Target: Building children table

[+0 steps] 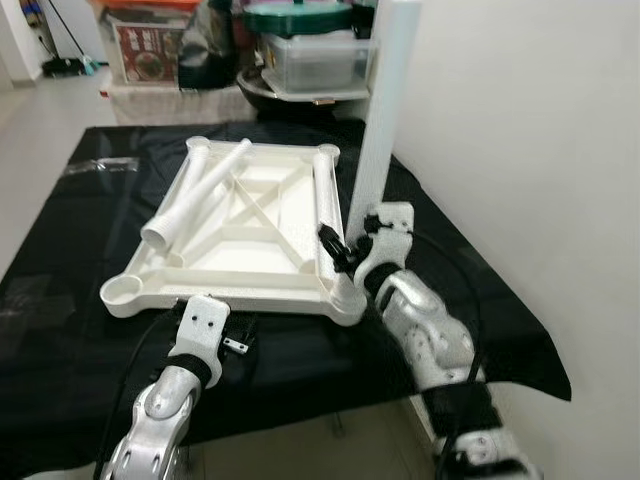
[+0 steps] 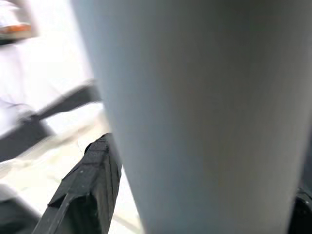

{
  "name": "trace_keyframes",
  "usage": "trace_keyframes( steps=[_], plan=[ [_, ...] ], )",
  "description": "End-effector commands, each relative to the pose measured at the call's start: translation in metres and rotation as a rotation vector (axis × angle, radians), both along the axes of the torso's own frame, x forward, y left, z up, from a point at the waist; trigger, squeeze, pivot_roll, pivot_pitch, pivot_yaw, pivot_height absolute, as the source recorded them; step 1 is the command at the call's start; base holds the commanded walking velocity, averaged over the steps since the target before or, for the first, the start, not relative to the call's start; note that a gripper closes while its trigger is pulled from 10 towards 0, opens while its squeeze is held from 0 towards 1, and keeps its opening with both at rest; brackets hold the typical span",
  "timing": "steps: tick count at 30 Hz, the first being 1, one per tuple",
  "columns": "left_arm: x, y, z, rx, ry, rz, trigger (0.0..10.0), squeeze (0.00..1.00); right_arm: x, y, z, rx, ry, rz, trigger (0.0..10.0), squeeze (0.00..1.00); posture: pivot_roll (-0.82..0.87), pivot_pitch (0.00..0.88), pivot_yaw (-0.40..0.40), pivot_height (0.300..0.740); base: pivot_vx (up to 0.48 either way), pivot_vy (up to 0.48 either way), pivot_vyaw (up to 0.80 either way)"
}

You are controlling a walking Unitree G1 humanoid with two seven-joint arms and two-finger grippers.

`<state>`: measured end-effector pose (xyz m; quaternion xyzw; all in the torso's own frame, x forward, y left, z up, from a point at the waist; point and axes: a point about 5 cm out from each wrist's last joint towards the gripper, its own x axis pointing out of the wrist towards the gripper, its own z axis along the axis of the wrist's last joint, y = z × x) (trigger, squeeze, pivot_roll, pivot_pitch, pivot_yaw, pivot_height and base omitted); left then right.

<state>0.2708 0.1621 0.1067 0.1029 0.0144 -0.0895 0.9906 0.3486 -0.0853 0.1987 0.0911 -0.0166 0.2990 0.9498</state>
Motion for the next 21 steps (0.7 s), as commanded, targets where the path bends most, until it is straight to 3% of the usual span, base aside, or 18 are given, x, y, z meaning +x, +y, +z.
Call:
trace_keyframes(
  steps=[1, 2, 4, 6, 7, 8, 9, 10, 13, 14, 15, 16, 18, 19, 20, 21],
  plan=[
    [0.000, -0.002, -0.003, 0.000, 0.012, -0.007, 10.0, 0.00, -0.012, 0.017, 0.010, -0.001, -0.082, 0.274, 10.0, 0.00, 0.15, 0.000, -0.100, 0.740, 0.000, 0.000, 0.00],
    [0.000, -0.002, -0.003, 0.000, 0.012, -0.007, 10.0, 0.00, -0.012, 0.017, 0.010, -0.001, -0.082, 0.274, 10.0, 0.00, 0.15, 0.000, -0.100, 0.740, 0.000, 0.000, 0.00],
    [0.000, 0.001, -0.002, 0.006, 0.009, 0.004, 10.0, 0.00, -0.032, 0.029, 0.007, -0.036, -0.126, 0.582, 10.0, 0.00, 0.16, 0.000, -0.104, 0.740, 0.000, 0.000, 0.00],
    [0.000, 0.002, -0.002, 0.007, 0.008, 0.008, 10.0, 0.00, -0.038, 0.033, 0.002, -0.057, -0.124, 0.643, 10.0, 0.00, 0.16, 0.000, -0.104, 0.740, 0.000, 0.000, 0.00],
    [0.000, 0.001, -0.002, 0.006, 0.007, 0.009, 10.0, 0.00, -0.043, 0.037, -0.004, -0.056, -0.112, 0.671, 4.3, 0.00, 0.17, 0.000, -0.105, 0.740, 0.000, 0.000, 0.00],
    [0.000, 0.001, -0.002, 0.006, 0.007, 0.009, 10.0, 0.00, -0.043, 0.037, -0.004, -0.056, -0.112, 0.671, 4.3, 0.00, 0.17, 0.000, -0.105, 0.740, 0.000, 0.000, 0.00],
    [-0.001, 0.000, -0.002, 0.006, 0.007, 0.009, 10.0, 0.00, -0.045, 0.040, -0.008, -0.049, -0.100, 0.680, 3.6, 0.00, 0.17, 0.000, -0.105, 0.740, 0.000, 0.000, 0.00],
    [-0.002, 0.000, -0.002, 0.005, 0.007, 0.007, 10.0, 0.00, -0.043, 0.042, -0.014, -0.043, -0.073, 0.623, 0.0, 0.00, 0.17, 0.000, -0.104, 0.740, 0.000, 0.000, 0.00],
    [-0.002, 0.000, -0.002, 0.005, 0.007, 0.006, 10.0, 0.00, -0.040, 0.043, -0.019, -0.041, -0.053, 0.580, 0.0, 0.00, 0.17, 0.000, -0.104, 0.740, 0.000, 0.000, 0.00],
    [-0.003, 0.001, -0.002, 0.006, 0.009, 0.007, 10.0, 0.00, -0.026, 0.040, -0.029, -0.053, 0.012, 0.397, 0.0, 0.00, 0.16, 0.000, -0.101, 0.740, 0.000, 0.000, 0.00],
    [-0.003, 0.001, -0.002, 0.006, 0.009, 0.007, 10.0, 0.00, -0.026, 0.040, -0.029, -0.053, 0.012, 0.397, 0.0, 0.00, 0.16, 0.000, -0.101, 0.740, 0.000, 0.000, 0.00],
    [-0.004, 0.002, -0.002, 0.007, 0.011, 0.008, 10.0, 0.00, -0.017, 0.038, -0.036, -0.065, 0.058, 0.271, 0.0, 0.00, 0.16, 0.000, -0.101, 0.740, 0.000, 0.000, 0.00],
    [-0.004, 0.002, -0.002, 0.007, 0.011, 0.008, 10.0, 0.00, -0.017, 0.038, -0.036, -0.065, 0.058, 0.271, 0.0, 0.00, 0.16, 0.000, -0.101, 0.740, 0.000, 0.000, 0.00],
    [-0.003, 0.002, -0.003, 0.008, 0.016, 0.008, 10.0, 0.00, 0.009, -0.002, -0.058, -0.116, 0.241, -0.271, 0.0, 0.00, 0.15, 0.000, -0.094, 0.740, 0.000, 0.000, 0.00],
    [-0.003, 0.002, -0.003, 0.008, 0.016, 0.008, 10.0, 0.00, 0.009, -0.002, -0.058, -0.116, 0.241, -0.271, 0.0, 0.00, 0.15, 0.000, -0.094, 0.740, 0.000, 0.000, 0.00],
    [-0.002, 0.000, -0.004, 0.008, 0.016, 0.002, 10.0, 0.00, 0.012, -0.026, -0.065, -0.134, 0.301, -0.494, 0.0, 0.00, 0.15, 0.000, -0.091, 0.740, 0.000, 0.000, 0.00]
  ],
)
